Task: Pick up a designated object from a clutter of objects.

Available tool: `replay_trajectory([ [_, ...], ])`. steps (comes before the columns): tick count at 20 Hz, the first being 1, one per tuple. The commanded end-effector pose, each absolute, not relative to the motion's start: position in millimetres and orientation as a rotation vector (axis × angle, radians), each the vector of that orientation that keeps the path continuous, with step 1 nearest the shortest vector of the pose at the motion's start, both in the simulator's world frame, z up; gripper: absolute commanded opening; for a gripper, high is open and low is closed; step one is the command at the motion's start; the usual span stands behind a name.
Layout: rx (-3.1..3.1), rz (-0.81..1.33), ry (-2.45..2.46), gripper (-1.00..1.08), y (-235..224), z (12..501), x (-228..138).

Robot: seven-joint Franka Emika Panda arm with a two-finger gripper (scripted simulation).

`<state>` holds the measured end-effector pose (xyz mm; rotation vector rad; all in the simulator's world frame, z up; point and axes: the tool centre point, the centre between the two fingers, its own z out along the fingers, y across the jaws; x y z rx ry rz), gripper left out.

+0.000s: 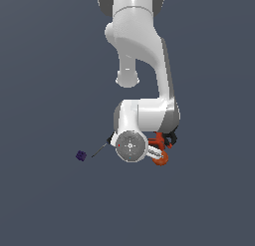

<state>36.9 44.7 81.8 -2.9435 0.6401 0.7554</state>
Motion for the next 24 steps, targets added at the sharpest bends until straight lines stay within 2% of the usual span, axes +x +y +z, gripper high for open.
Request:
replay_trajectory([
  [1,-2.941,0.783,0.635,-1.0,47.1,74.6,30.9],
  [5,-2.944,0.75,0.639,-1.0,45.3,83.8,37.9],
  [14,-2.943,0.752,0.638,-1.0,39.1,105.8,27.6],
  [24,-2.942,0.76,0.638,-1.0,19.2,177.5,-5.1],
])
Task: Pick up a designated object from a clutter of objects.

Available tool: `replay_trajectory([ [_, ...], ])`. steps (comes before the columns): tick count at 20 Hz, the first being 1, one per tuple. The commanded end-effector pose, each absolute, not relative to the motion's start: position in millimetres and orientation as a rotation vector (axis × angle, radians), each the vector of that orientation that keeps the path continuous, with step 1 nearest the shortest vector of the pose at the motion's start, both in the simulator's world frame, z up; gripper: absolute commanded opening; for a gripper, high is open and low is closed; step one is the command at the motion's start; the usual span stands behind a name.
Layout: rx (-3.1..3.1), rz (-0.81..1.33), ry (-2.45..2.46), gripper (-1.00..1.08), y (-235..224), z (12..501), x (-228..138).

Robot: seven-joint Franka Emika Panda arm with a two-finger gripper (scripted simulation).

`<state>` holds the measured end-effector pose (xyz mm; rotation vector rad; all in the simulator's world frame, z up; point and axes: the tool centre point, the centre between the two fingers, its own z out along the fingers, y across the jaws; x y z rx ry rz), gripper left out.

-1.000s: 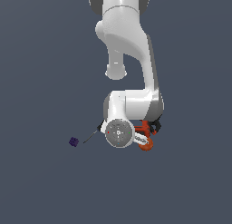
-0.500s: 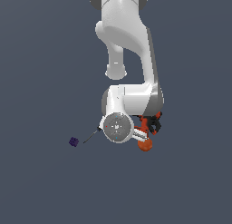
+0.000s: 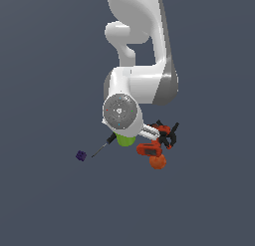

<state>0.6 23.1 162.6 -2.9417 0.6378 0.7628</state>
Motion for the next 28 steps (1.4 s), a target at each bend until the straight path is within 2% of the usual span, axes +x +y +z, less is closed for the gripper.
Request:
replay_trajectory([
  [1,-2.942,0.761,0.638,-1.0,16.4,187.5,-9.5],
  [18,-2.94,0.778,0.637,-1.0,-32.0,362.6,-82.5],
  [28,-2.941,0.783,0.636,-1.0,-47.0,417.0,-101.0],
])
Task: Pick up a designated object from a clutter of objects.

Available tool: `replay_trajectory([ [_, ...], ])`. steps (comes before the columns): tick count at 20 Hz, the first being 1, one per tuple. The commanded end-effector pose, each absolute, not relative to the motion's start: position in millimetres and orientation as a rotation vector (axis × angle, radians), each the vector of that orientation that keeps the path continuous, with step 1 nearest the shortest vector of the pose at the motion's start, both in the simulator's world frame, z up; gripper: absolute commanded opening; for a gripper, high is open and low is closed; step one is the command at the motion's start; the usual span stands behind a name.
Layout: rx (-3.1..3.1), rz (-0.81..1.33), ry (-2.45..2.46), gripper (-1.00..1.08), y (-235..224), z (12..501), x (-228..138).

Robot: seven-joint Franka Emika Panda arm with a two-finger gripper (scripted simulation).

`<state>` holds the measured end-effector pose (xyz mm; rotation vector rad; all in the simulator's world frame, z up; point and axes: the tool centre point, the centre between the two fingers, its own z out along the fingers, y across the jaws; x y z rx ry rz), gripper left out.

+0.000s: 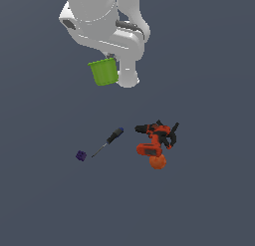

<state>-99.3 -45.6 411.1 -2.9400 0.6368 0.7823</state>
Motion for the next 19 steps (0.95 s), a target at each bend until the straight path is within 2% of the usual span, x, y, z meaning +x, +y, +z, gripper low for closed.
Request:
replay_trajectory([
  [1,-2.941,0.783,0.636,-1.0,-47.7,419.3,-101.7],
  [19,-2.94,0.784,0.636,-1.0,-54.9,449.6,-122.0],
])
